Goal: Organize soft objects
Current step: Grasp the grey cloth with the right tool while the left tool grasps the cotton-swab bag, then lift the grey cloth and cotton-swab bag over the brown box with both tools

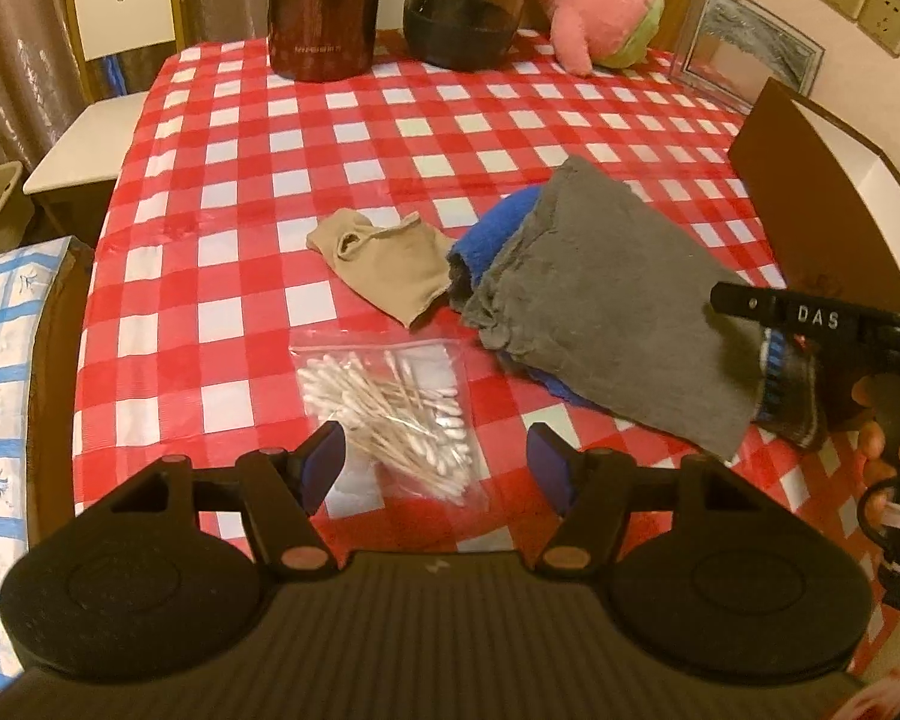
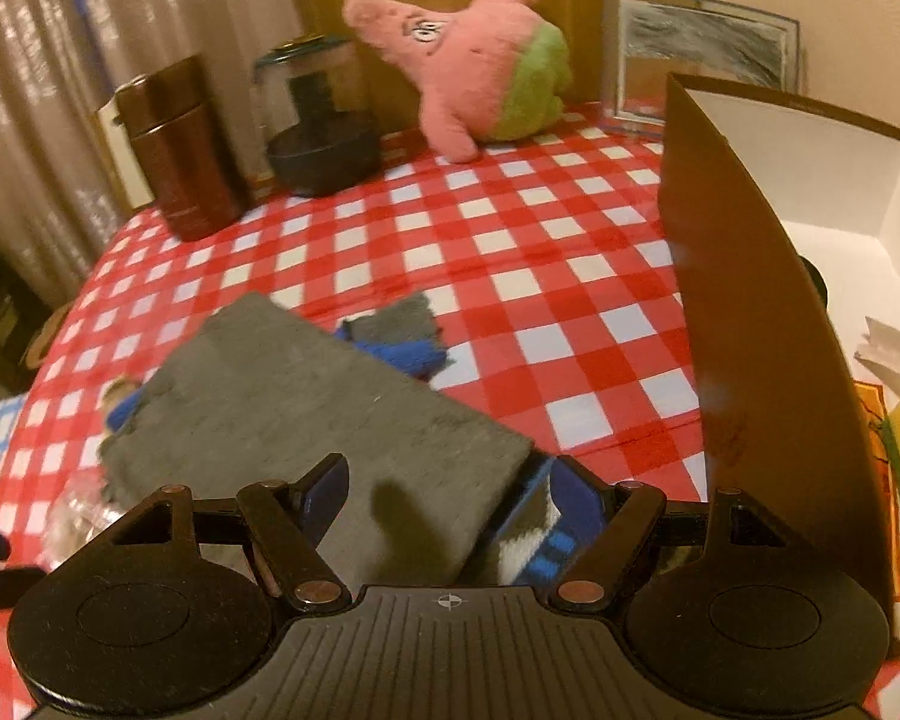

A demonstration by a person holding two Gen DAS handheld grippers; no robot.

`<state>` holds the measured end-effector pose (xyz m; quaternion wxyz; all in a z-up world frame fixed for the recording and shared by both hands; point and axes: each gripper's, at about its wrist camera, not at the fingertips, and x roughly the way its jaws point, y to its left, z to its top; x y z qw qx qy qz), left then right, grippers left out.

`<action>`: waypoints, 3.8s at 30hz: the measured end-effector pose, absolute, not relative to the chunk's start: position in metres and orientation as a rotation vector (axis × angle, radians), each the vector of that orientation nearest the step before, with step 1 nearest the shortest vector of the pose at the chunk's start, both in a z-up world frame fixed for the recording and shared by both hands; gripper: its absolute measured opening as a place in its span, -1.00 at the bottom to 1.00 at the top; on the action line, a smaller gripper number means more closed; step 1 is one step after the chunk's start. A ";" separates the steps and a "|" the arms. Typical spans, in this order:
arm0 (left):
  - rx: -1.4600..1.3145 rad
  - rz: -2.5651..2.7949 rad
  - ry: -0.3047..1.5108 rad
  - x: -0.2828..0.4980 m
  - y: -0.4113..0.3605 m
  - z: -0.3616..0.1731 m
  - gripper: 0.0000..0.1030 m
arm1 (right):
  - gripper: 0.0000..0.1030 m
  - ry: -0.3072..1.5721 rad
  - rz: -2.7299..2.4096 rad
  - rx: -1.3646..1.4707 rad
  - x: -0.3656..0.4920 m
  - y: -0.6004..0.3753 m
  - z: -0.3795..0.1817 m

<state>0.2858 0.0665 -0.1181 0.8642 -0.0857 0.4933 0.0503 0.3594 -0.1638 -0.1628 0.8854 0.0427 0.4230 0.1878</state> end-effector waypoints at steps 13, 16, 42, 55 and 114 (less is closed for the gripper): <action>-0.222 0.107 1.051 0.297 0.078 -0.133 0.25 | -0.74 0.803 0.415 0.216 0.367 -0.182 -0.168; -0.228 0.121 1.062 0.300 0.079 -0.139 0.25 | -0.73 0.816 0.428 0.251 0.365 -0.188 -0.166; -0.093 0.095 1.023 0.289 0.075 -0.146 -0.56 | -0.91 0.814 0.472 -0.072 0.345 -0.150 -0.168; -0.087 0.096 0.968 0.264 0.075 -0.119 -0.63 | -0.94 0.556 0.545 -0.021 0.303 -0.163 -0.084; 0.148 -0.484 0.714 0.389 -0.178 0.016 -0.63 | -0.94 0.368 0.095 0.005 0.300 -0.372 0.056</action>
